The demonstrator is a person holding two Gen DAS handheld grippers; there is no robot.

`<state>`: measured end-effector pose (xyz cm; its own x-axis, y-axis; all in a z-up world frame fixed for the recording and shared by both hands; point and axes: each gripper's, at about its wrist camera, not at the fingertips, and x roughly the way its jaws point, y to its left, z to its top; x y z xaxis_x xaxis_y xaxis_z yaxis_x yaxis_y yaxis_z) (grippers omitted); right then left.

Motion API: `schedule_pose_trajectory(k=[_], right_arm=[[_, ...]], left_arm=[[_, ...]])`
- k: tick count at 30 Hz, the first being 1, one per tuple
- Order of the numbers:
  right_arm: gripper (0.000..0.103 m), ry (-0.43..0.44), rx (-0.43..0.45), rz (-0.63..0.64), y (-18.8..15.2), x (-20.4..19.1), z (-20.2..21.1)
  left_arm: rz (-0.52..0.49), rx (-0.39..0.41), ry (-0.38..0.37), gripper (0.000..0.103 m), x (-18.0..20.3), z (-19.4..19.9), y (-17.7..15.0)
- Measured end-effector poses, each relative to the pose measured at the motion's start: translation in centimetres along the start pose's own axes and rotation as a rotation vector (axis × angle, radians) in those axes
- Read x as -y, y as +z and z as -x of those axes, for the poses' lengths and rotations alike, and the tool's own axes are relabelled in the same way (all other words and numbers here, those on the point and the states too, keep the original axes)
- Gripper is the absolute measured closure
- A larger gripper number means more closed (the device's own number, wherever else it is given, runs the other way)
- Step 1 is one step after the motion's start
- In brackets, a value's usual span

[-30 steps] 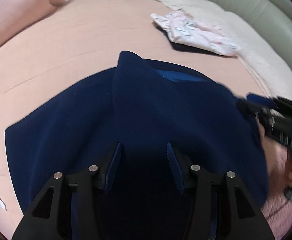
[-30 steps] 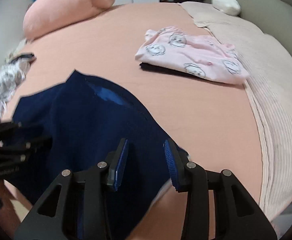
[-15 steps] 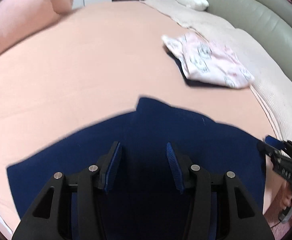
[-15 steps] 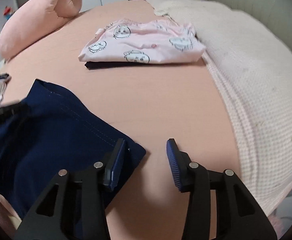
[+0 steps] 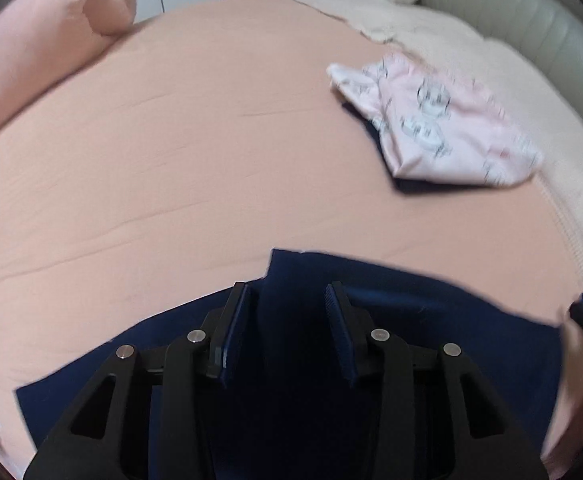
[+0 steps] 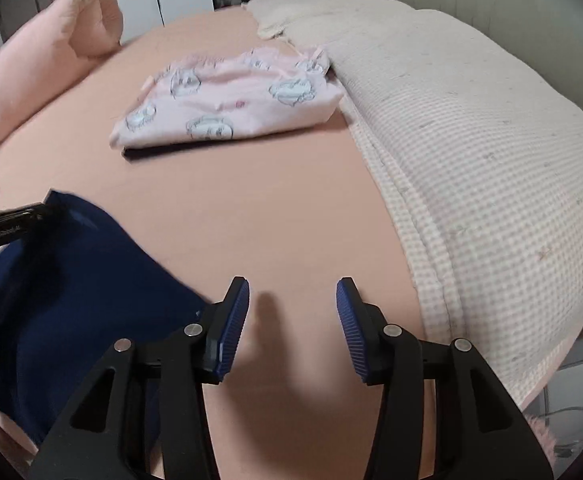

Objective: Fold clothes

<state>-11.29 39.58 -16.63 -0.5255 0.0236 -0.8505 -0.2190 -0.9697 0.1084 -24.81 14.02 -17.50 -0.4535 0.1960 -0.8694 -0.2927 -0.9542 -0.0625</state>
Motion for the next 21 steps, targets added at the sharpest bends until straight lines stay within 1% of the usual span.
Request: schedule_pose_trajectory(k=[1, 2, 3, 4, 5, 8, 9, 10, 11, 12, 14, 16, 18, 19, 20, 21], right_arm=[[0.056, 0.069, -0.012, -0.033, 0.1, 0.6, -0.1], [0.054, 0.159, -0.043, -0.073, 0.0, 1.0, -0.5], [0.051, 0.238, -0.073, -0.109, -0.1, 1.4, -0.9], [0.05, 0.272, -0.105, -0.127, -0.3, 1.3, -1.3], [0.048, 0.28, -0.127, -0.124, -0.5, 1.0, -1.7], [0.047, 0.229, -0.102, -0.022, -0.7, -1.0, -1.4], [0.056, 0.203, -0.089, 0.017, -0.8, -1.8, -1.3], [0.066, 0.176, -0.077, 0.057, -0.9, -2.5, -1.3], [0.082, 0.139, -0.063, 0.102, -1.0, -3.3, -1.2], [0.085, 0.083, -0.048, 0.155, -1.0, -4.1, -1.2], [0.093, 0.084, -0.02, 0.181, -0.9, -4.6, -0.6], [0.095, 0.082, 0.019, 0.165, -0.7, -4.0, 0.2], [0.095, 0.09, 0.02, 0.113, -0.6, -2.8, 0.2], [0.095, 0.1, 0.007, 0.08, -0.5, -2.1, -0.1], [0.093, 0.095, -0.021, 0.045, -0.5, -1.4, -0.8], [0.081, 0.078, -0.059, 0.039, -0.6, -1.4, -1.8]], left_arm=[[0.014, 0.003, -0.01, 0.062, -0.1, 0.2, 0.0], [0.025, 0.006, -0.014, 0.062, -0.2, 0.4, -0.1], [0.019, 0.008, 0.003, 0.062, -0.2, 0.5, -0.3], [0.007, 0.008, 0.024, 0.061, -0.4, 0.8, -0.7], [-0.004, 0.007, 0.042, 0.061, -0.6, 1.0, -1.0], [-0.007, -0.011, 0.03, 0.061, -1.4, 1.2, -1.8], [-0.001, -0.015, 0.03, 0.061, -1.4, 1.1, -1.9], [-0.019, -0.015, 0.02, 0.065, -1.3, 1.2, -2.0], [-0.037, -0.008, 0.018, 0.076, -0.9, 1.2, -1.8], [-0.055, -0.001, 0.016, 0.094, -0.4, 1.2, -1.7], [-0.088, 0.016, 0.011, 0.094, 0.4, 1.2, -1.3], [-0.091, 0.05, 0.004, 0.094, 1.0, 1.5, -0.5], [-0.079, 0.056, -0.015, 0.094, 1.1, 1.2, 0.1], [-0.073, 0.054, -0.024, 0.092, 1.2, 0.9, 0.4], [-0.073, 0.033, -0.032, 0.09, 1.3, -0.1, 0.5], [-0.076, -0.002, -0.036, 0.082, 1.3, -1.2, 0.3]])
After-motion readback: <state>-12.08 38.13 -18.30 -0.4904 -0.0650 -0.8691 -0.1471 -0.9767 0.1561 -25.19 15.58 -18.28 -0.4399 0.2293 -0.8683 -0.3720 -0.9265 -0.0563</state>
